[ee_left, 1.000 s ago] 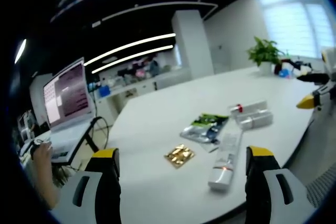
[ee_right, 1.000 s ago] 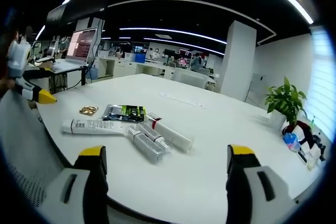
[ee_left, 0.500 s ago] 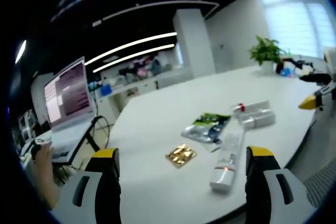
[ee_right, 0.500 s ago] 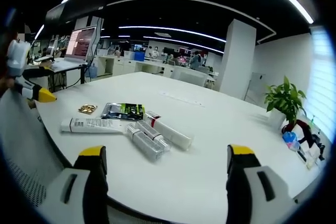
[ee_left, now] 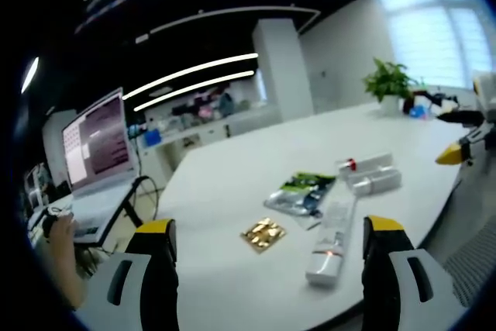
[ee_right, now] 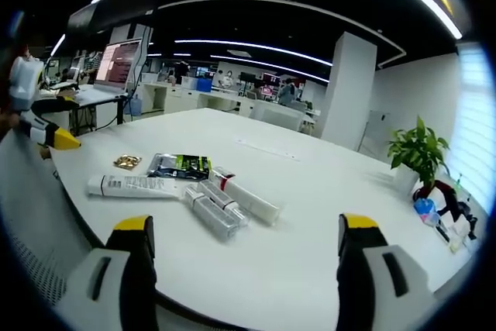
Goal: Arrange the skincare products in the storage area until every visible bottle or jar stands upright without overlapping.
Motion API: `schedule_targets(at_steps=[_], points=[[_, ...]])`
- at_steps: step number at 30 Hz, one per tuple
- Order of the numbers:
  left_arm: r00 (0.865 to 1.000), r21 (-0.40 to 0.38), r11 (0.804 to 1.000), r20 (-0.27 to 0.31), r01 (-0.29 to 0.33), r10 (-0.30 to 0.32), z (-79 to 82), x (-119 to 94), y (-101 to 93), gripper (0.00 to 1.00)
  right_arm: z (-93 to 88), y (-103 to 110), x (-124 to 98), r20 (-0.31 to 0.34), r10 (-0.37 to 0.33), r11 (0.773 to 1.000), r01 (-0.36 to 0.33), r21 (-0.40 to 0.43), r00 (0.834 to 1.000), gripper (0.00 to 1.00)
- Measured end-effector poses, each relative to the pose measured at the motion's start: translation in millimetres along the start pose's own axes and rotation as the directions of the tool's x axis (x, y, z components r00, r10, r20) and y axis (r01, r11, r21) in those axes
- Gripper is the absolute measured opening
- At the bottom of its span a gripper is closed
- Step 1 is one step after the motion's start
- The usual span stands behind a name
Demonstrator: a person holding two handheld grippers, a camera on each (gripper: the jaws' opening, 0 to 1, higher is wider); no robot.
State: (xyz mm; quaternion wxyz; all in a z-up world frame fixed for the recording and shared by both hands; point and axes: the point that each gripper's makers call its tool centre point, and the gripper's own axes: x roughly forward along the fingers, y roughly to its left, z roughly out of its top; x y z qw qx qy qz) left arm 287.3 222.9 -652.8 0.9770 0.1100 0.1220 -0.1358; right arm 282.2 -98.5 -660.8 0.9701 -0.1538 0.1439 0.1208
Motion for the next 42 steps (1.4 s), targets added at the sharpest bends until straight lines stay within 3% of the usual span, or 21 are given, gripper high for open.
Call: schedule_targets(at_steps=[3, 12, 16, 23, 26, 31, 32, 35, 38, 41, 42], points=[[1.000, 0.014, 1.000, -0.019, -0.005, 0.005, -2.8, 1, 1.3, 0.97, -5.1, 9, 1, -0.040, 0.057, 0.998, -0.058, -0.006, 0.998, 0.99], [0.999, 0.024, 0.999, -0.036, -0.026, 0.027, -4.6, 2, 3.9, 0.97, 3.8, 19, 2, -0.038, 0.201, 0.977, -0.198, 0.077, 0.979, 1.00], [0.998, 0.024, 0.999, -0.043, -0.047, 0.048, -5.1, 2, 6.8, 0.97, 7.5, 10, 13, -0.086, 0.254, 0.967, -0.252, 0.033, 0.963, 1.00], [0.997, 0.015, 0.998, -0.053, -0.060, 0.061, -6.5, 0, 7.8, 0.97, 26.2, -4, 31, -0.075, 0.305, 0.952, -0.307, -0.019, 0.950, 0.99], [0.997, 0.017, 0.998, -0.050, -0.062, 0.063, -5.5, 0, 7.9, 0.97, 23.4, -4, 39, -0.119, 0.341, 0.936, -0.349, -0.050, 0.932, 0.99], [0.997, 0.014, 0.998, -0.043, -0.059, 0.060, -4.3, 0, 7.2, 0.97, 24.7, -12, 57, -0.136, 0.359, 0.927, -0.370, -0.067, 0.923, 0.99], [0.998, 0.013, 0.998, -0.041, -0.056, 0.056, -4.0, 0, 6.6, 0.97, 23.9, -12, 60, -0.142, 0.368, 0.923, -0.379, -0.062, 0.919, 0.99], [0.998, 0.008, 0.999, -0.031, -0.050, 0.050, -2.5, 0, 6.2, 0.97, 11.8, -13, 75, -0.224, 0.416, 0.894, -0.442, -0.081, 0.882, 0.94], [0.999, 0.008, 0.999, -0.024, -0.045, 0.045, -1.0, 0, 6.1, 0.97, 11.1, -19, 86, -0.256, 0.425, 0.880, -0.462, -0.108, 0.868, 0.88], [0.999, -0.001, 0.999, -0.023, -0.035, 0.035, -1.6, 1, 5.7, 0.97, 22.0, -24, 101, -0.261, 0.443, 0.866, -0.484, -0.122, 0.858, 0.83], [0.999, -0.003, 1.000, -0.025, -0.030, 0.030, -2.2, 1, 5.4, 0.97, 24.3, -23, 104, -0.273, 0.456, 0.860, -0.498, -0.110, 0.847, 0.81]])
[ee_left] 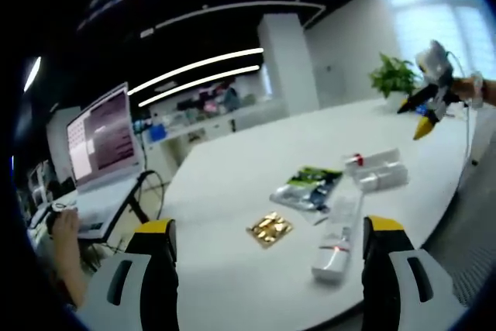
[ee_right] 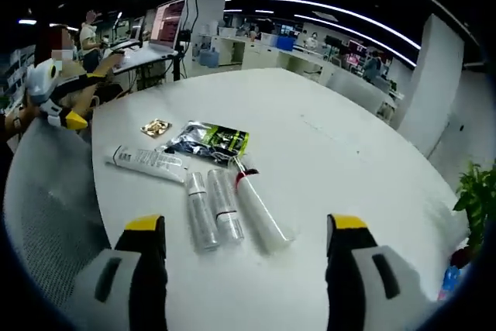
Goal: Arrange the skincare products in the storage area until every visible bottle or jar stands upright without overlapping.
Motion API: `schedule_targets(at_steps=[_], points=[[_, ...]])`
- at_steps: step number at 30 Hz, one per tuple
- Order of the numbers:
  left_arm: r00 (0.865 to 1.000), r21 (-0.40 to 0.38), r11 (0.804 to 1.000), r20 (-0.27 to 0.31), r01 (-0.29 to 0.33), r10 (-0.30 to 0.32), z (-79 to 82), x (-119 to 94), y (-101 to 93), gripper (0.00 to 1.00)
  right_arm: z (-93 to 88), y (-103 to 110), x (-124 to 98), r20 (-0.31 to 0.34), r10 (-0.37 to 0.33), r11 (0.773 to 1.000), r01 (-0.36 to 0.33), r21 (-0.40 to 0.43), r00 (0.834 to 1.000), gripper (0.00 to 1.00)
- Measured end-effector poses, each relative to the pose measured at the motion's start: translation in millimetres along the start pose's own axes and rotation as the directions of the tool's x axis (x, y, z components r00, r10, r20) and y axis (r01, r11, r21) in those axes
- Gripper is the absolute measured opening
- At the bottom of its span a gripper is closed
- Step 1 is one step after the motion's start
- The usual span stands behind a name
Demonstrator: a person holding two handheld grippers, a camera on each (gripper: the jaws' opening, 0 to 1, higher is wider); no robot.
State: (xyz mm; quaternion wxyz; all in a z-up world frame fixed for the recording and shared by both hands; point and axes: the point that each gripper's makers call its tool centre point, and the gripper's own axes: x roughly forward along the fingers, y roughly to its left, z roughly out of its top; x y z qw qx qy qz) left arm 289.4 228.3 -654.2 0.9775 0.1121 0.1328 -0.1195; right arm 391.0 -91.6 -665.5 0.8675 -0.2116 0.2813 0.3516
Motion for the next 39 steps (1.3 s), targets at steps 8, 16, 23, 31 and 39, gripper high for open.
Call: schedule_targets(at_steps=[8, 16, 23, 31, 39], points=[[0.999, -0.006, 1.000, -0.024, 0.026, -0.026, -7.1, 1, -0.8, 0.97, 4.5, 2, 27, -0.149, 0.071, 0.987, -0.092, -0.134, 0.986, 0.76], [1.000, -0.008, 1.000, -0.013, 0.021, -0.021, -8.9, 1, 2.1, 0.97, 8.8, -8, 59, -0.256, 0.161, 0.966, -0.205, -0.157, 0.953, 0.68], [1.000, -0.011, 1.000, -0.010, 0.027, -0.027, -9.9, 1, 1.3, 0.97, -0.1, -8, 67, -0.407, 0.242, 0.930, -0.330, -0.162, 0.881, 0.56], [1.000, -0.013, 1.000, -0.013, 0.023, -0.024, -8.7, 1, -0.2, 0.97, -28.5, -10, 85, -0.517, 0.222, 0.919, -0.355, -0.172, 0.827, 0.44], [1.000, -0.017, 1.000, -0.014, 0.022, -0.022, -8.2, 1, 0.1, 0.97, -49.7, -9, 106, -0.591, 0.238, 0.914, -0.384, -0.133, 0.771, 0.36]])
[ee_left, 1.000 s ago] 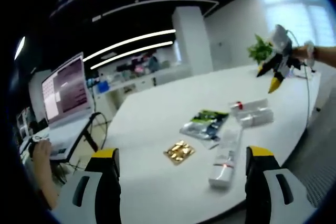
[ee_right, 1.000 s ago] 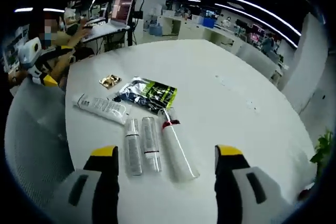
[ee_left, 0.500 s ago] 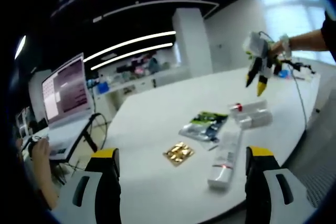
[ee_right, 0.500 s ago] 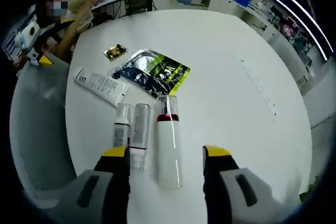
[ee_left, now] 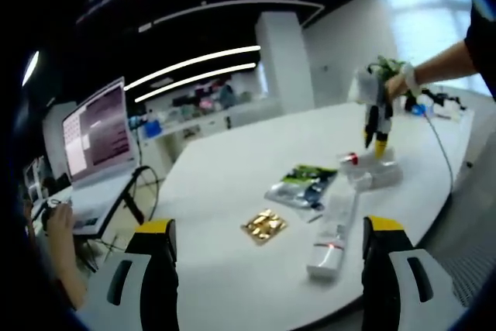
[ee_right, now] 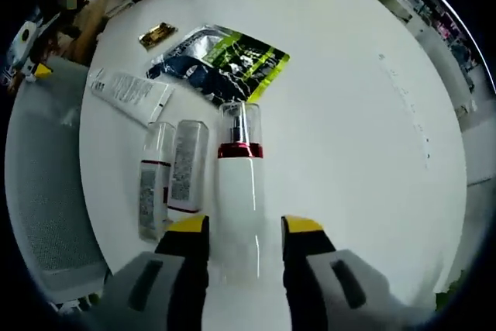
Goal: Arrange the skincare products in the storage area until every visible bottle or jar stands upright without overlapping.
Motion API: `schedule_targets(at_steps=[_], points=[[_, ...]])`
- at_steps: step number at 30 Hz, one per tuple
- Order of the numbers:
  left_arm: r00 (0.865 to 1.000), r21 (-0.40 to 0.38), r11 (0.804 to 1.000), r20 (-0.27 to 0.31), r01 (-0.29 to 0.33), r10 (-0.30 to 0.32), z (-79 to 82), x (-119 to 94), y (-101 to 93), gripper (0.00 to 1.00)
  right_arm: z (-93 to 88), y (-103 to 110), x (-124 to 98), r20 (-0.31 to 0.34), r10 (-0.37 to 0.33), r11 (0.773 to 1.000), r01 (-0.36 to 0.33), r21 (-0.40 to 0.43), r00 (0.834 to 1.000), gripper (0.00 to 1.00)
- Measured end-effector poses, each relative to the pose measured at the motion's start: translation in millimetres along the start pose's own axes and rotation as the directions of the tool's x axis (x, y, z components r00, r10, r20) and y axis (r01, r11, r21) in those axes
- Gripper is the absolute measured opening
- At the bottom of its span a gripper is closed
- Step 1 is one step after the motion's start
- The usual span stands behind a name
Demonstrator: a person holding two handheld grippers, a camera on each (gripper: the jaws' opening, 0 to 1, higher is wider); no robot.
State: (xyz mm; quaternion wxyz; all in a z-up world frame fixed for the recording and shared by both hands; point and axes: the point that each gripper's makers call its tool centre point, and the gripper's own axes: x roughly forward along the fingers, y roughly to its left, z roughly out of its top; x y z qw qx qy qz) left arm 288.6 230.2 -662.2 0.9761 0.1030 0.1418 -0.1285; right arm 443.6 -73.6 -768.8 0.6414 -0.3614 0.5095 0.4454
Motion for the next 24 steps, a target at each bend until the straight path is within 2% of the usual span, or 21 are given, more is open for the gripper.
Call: schedule_targets(at_steps=[7, 8, 11, 21, 23, 24], points=[[1.000, 0.000, 1.000, -0.002, -0.001, 0.001, 0.4, 1, 0.5, 0.97, -5.0, 1, 23, -0.065, 0.032, 0.999, -0.032, -0.001, 0.997, 0.35], [1.000, 0.000, 1.000, -0.005, 0.000, 0.000, 0.1, 1, 0.3, 0.97, -2.1, -4, 18, -0.061, 0.006, 1.000, -0.007, -0.008, 0.998, 0.32], [1.000, 0.001, 1.000, -0.009, 0.001, -0.001, -0.1, 1, 0.0, 0.97, -1.8, -5, 18, -0.070, 0.023, 1.000, -0.023, -0.009, 0.997, 0.31], [1.000, 0.010, 1.000, -0.027, 0.000, 0.000, -1.9, 1, -0.7, 0.97, -4.1, -8, 17, -0.086, 0.001, 1.000, 0.000, 0.013, 0.996, 0.28], [1.000, 0.011, 1.000, -0.020, -0.009, 0.009, -0.3, 0, 0.8, 0.97, -4.4, -8, 17, -0.094, 0.001, 1.000, 0.001, 0.017, 0.996, 0.27], [0.999, 0.010, 0.999, -0.005, -0.039, 0.039, 2.8, 0, 5.6, 0.97, -4.7, -9, 17, -0.100, 0.002, 1.000, 0.000, 0.022, 0.995, 0.27]])
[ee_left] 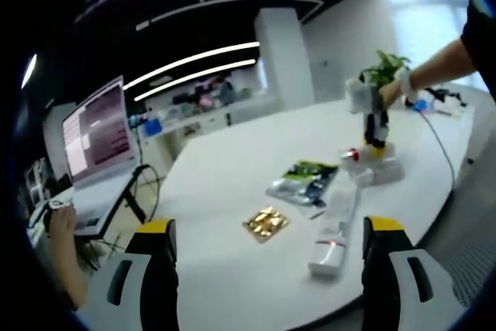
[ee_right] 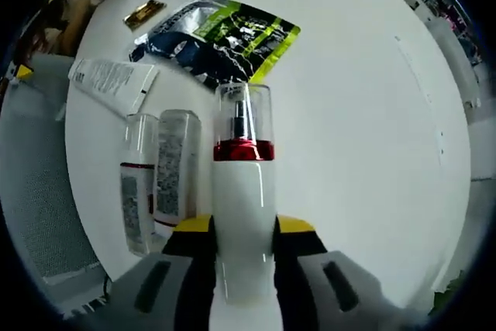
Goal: Arrange the skincare products in the storage area until every visible bottle or jar stands upright without overlapping.
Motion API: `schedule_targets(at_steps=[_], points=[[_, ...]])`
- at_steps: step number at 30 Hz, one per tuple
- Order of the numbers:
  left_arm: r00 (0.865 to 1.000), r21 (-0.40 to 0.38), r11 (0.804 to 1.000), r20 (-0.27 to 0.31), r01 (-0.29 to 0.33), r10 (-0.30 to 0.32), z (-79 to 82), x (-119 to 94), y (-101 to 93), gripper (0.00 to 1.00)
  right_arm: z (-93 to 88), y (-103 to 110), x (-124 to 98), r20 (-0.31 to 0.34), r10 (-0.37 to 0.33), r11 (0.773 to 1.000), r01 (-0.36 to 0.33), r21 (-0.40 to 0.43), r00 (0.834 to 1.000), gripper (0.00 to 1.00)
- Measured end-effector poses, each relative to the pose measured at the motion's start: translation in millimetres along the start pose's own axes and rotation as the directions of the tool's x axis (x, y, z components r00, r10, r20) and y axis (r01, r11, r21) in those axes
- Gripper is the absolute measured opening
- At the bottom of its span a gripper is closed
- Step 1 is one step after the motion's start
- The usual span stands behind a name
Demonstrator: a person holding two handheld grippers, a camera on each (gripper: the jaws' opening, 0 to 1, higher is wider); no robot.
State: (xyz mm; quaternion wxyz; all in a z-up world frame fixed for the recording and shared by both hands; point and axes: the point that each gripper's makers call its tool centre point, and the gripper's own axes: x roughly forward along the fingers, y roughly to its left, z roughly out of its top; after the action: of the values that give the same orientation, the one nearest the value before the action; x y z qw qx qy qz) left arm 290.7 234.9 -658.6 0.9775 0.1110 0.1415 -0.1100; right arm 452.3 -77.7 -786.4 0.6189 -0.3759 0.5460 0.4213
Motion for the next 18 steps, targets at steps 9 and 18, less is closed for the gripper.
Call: schedule_targets(at_steps=[9, 18], points=[[1.000, 0.008, 1.000, -0.015, -0.001, 0.001, -1.8, 0, -0.2, 0.97, 0.0, 3, -3, 0.116, 0.120, 0.956, -0.146, 0.253, 0.986, 0.26], [1.000, 0.014, 1.000, -0.016, -0.013, 0.013, 1.0, -1, 0.8, 0.97, 1.6, 7, -11, 0.398, 0.172, 0.770, -0.375, 0.516, 0.901, 0.26]])
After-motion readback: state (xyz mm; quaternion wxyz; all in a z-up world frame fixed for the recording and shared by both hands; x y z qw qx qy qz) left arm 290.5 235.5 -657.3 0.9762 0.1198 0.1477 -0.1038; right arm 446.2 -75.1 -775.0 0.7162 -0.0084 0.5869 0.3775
